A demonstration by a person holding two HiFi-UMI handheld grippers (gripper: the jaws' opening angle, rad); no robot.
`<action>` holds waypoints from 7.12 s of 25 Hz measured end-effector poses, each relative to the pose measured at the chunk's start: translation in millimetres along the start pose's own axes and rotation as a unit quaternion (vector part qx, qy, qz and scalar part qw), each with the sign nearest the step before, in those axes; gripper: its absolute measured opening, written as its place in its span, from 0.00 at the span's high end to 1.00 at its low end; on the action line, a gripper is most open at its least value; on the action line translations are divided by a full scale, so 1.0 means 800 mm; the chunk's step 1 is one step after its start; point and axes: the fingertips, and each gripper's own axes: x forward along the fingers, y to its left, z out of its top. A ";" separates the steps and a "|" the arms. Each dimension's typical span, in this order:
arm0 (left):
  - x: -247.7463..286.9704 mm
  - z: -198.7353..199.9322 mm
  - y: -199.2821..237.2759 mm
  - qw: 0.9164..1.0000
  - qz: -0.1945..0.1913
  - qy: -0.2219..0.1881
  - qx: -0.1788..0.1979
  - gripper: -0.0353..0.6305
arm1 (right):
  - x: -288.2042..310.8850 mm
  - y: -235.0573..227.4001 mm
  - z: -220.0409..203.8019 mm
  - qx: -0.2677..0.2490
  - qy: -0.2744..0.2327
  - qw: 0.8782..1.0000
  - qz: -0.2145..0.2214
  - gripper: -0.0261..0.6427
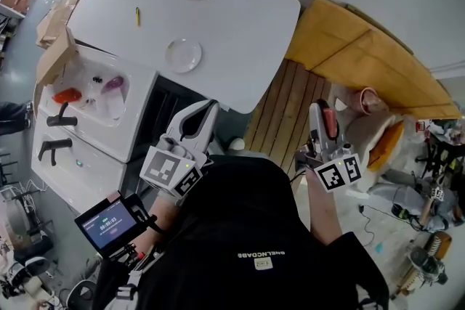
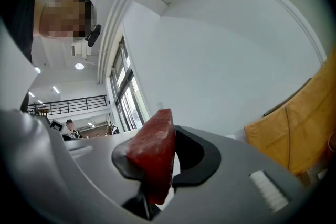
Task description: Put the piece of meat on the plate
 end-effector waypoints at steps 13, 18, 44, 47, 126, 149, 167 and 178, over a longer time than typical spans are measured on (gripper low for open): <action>0.012 0.008 0.023 1.000 0.016 -0.006 -0.006 0.92 | 0.059 -0.011 0.015 -0.026 0.029 0.999 0.031 0.84; 0.010 0.009 0.049 0.999 0.038 0.005 -0.016 0.91 | 0.111 0.001 0.008 -0.032 0.051 0.996 0.062 0.84; -0.082 -0.017 0.326 0.985 0.141 0.050 -0.089 0.86 | 0.416 0.139 -0.285 -0.077 0.254 0.947 0.179 0.84; -0.086 -0.021 0.330 0.983 0.149 0.051 -0.097 0.86 | 0.427 0.142 -0.315 -0.081 0.279 0.939 0.185 0.84; -0.098 -0.060 0.319 0.980 0.138 0.059 -0.134 0.86 | 0.446 0.105 -0.473 -0.186 0.447 0.863 0.144 0.69; -0.020 -0.038 0.220 0.994 -0.016 0.083 -0.071 0.86 | 0.325 0.086 -0.305 -0.111 0.316 0.941 0.047 0.74; 0.027 -0.029 0.050 0.987 -0.131 0.096 -0.005 0.87 | 0.121 0.080 -0.147 -0.082 0.169 0.982 -0.008 0.81; 0.074 -0.032 -0.050 0.966 -0.229 0.114 0.029 0.88 | 0.004 0.058 -0.060 -0.084 0.074 0.991 -0.076 0.93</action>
